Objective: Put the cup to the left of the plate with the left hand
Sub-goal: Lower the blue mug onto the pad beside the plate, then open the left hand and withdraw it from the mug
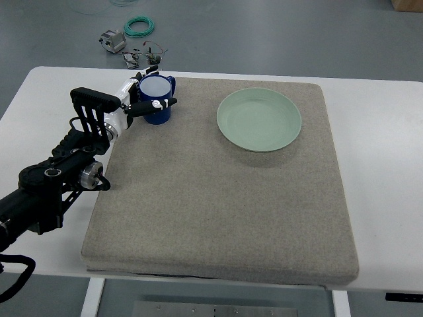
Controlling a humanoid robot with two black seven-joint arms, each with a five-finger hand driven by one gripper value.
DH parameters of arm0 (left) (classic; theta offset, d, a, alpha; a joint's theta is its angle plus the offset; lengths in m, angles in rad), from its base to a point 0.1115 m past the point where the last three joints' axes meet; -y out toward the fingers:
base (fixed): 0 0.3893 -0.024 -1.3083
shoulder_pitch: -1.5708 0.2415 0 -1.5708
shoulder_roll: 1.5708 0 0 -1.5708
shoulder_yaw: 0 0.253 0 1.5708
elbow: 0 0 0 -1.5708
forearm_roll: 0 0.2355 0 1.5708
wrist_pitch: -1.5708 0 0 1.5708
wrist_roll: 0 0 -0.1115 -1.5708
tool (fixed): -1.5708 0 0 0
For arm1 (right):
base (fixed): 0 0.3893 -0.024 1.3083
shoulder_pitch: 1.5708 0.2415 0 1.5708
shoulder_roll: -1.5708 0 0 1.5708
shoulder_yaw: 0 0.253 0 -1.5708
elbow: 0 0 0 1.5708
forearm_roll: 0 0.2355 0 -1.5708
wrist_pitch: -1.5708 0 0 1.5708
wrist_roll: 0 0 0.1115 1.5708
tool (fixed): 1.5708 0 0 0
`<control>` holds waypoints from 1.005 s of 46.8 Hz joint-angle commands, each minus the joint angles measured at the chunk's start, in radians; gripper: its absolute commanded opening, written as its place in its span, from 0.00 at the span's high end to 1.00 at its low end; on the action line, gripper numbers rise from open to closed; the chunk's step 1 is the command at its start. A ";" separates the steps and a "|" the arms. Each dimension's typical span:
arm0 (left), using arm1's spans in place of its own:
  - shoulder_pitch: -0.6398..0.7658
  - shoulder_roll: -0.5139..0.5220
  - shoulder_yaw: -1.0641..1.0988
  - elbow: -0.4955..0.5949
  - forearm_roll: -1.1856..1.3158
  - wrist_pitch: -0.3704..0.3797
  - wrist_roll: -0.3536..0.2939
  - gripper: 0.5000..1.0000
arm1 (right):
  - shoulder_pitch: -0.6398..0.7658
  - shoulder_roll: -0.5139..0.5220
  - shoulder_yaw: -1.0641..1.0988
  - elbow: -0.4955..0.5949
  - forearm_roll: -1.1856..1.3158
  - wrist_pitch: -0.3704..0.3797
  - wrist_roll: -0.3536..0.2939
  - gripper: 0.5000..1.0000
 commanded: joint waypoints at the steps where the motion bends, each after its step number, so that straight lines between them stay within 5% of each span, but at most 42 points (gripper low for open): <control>1: 0.001 0.005 0.000 -0.008 0.000 0.000 0.000 0.03 | 0.000 0.000 0.000 0.000 0.000 0.000 0.000 0.13; 47: 0.006 0.160 -0.232 -0.172 -0.012 -0.035 0.000 0.01 | 0.000 0.000 0.000 0.000 0.000 0.000 0.000 0.13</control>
